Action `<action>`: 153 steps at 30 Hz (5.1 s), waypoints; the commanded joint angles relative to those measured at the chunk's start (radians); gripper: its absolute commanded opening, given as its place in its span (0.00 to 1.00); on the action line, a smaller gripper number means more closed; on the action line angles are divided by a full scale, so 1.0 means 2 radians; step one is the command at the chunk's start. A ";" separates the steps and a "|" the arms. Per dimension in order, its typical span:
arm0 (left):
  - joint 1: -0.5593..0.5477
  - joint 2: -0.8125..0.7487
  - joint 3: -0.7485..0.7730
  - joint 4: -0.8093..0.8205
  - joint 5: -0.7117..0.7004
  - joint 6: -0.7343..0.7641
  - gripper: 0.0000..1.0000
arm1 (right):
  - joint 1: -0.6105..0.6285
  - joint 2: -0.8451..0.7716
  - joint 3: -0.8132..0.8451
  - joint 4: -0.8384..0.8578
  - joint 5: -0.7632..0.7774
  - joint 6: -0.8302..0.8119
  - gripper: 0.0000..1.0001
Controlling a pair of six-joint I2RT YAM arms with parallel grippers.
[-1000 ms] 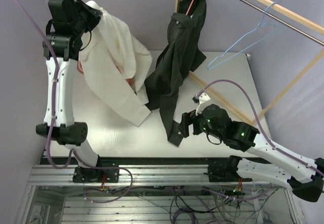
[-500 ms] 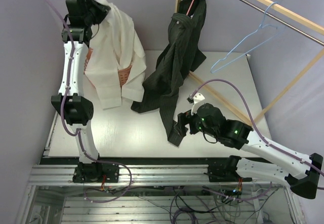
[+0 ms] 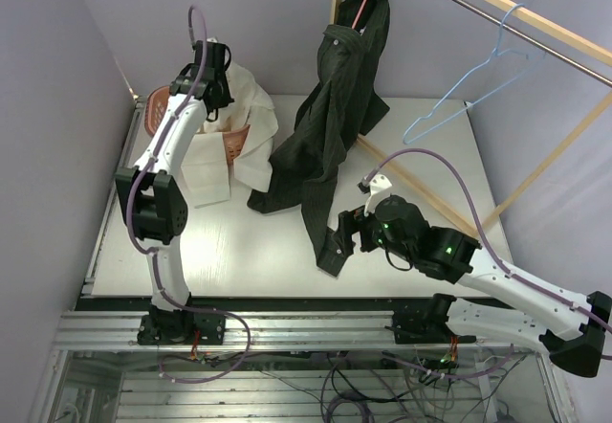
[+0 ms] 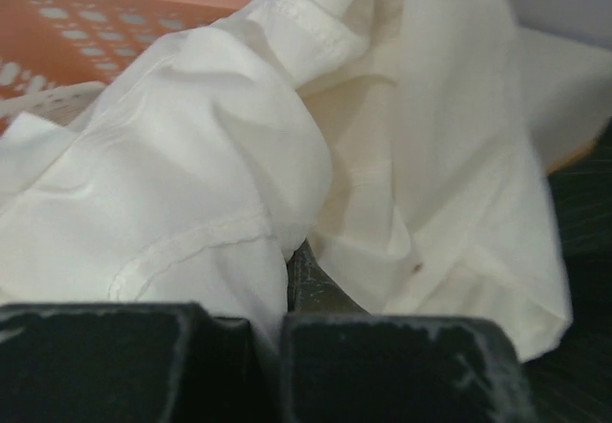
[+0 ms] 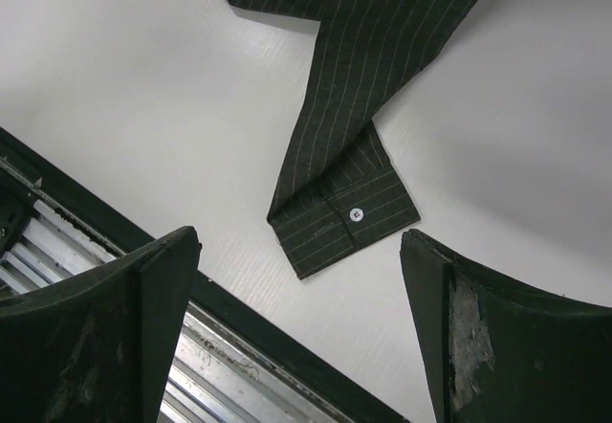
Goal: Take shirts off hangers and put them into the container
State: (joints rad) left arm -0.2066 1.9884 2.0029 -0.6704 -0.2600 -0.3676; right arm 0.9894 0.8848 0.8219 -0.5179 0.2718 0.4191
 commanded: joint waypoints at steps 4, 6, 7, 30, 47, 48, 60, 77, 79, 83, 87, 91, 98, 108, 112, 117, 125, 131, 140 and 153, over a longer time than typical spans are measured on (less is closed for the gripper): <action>0.007 0.051 -0.020 -0.061 -0.073 0.055 0.21 | 0.000 0.002 0.002 -0.005 -0.001 0.018 0.87; 0.008 0.068 -0.015 -0.073 -0.071 0.049 0.50 | -0.001 0.003 0.002 -0.006 0.001 0.019 0.87; 0.009 0.075 -0.012 -0.074 -0.064 0.046 0.75 | 0.000 0.003 0.002 -0.006 0.001 0.019 0.87; -0.079 -0.100 0.056 -0.013 0.007 0.036 0.83 | 0.000 -0.016 -0.003 -0.009 0.012 0.030 0.87; -0.169 0.051 0.120 -0.091 -0.167 0.064 0.85 | 0.000 -0.070 -0.018 -0.035 0.030 0.068 0.87; -0.170 0.051 0.114 -0.086 -0.171 0.064 0.85 | 0.000 -0.071 -0.018 -0.035 0.030 0.068 0.87; -0.188 0.110 0.136 -0.096 -0.228 0.072 0.86 | 0.000 -0.091 -0.038 -0.032 0.026 0.079 0.87; -0.192 0.102 0.147 -0.101 -0.267 0.072 0.07 | 0.000 -0.098 -0.052 -0.024 0.024 0.085 0.87; -0.192 0.086 0.144 -0.095 -0.269 0.075 0.07 | 0.000 -0.094 -0.052 -0.021 0.022 0.084 0.87; -0.192 0.043 0.137 -0.078 -0.280 0.085 0.07 | 0.000 -0.082 -0.051 -0.013 0.017 0.082 0.87; -0.187 0.012 0.145 -0.061 -0.309 0.110 0.07 | 0.000 -0.075 -0.053 -0.005 0.012 0.084 0.87; -0.136 -0.009 0.158 -0.059 -0.307 0.121 0.07 | 0.000 -0.069 -0.054 -0.002 0.010 0.088 0.87; 0.019 -0.053 0.075 -0.018 -0.228 0.096 0.07 | 0.000 -0.064 -0.057 0.007 0.005 0.091 0.86; 0.043 -0.007 -0.018 0.009 -0.068 0.058 0.12 | 0.000 -0.038 -0.055 0.024 -0.014 0.092 0.86; 0.040 -0.002 -0.055 0.039 -0.028 0.046 0.13 | 0.000 -0.049 -0.059 0.013 -0.007 0.095 0.86; 0.033 0.038 -0.048 0.031 0.001 0.047 0.16 | 0.001 -0.057 -0.065 0.012 -0.004 0.095 0.86; 0.026 0.088 -0.040 0.004 0.002 0.058 0.59 | 0.000 -0.055 -0.067 0.013 -0.006 0.097 0.86; 0.026 0.054 -0.014 -0.004 0.003 0.054 0.71 | 0.000 -0.057 -0.065 0.013 -0.005 0.095 0.86; 0.025 -0.146 -0.045 0.018 0.034 0.049 0.99 | 0.000 -0.046 -0.065 0.021 -0.016 0.096 0.86; 0.024 -0.422 -0.476 0.073 0.138 -0.024 0.75 | 0.000 -0.058 -0.058 0.008 -0.013 0.084 0.86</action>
State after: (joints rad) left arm -0.1528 1.1301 1.2194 -0.5465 -0.0460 -0.3466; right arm 0.9894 0.7773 0.6937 -0.4980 0.2420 0.5980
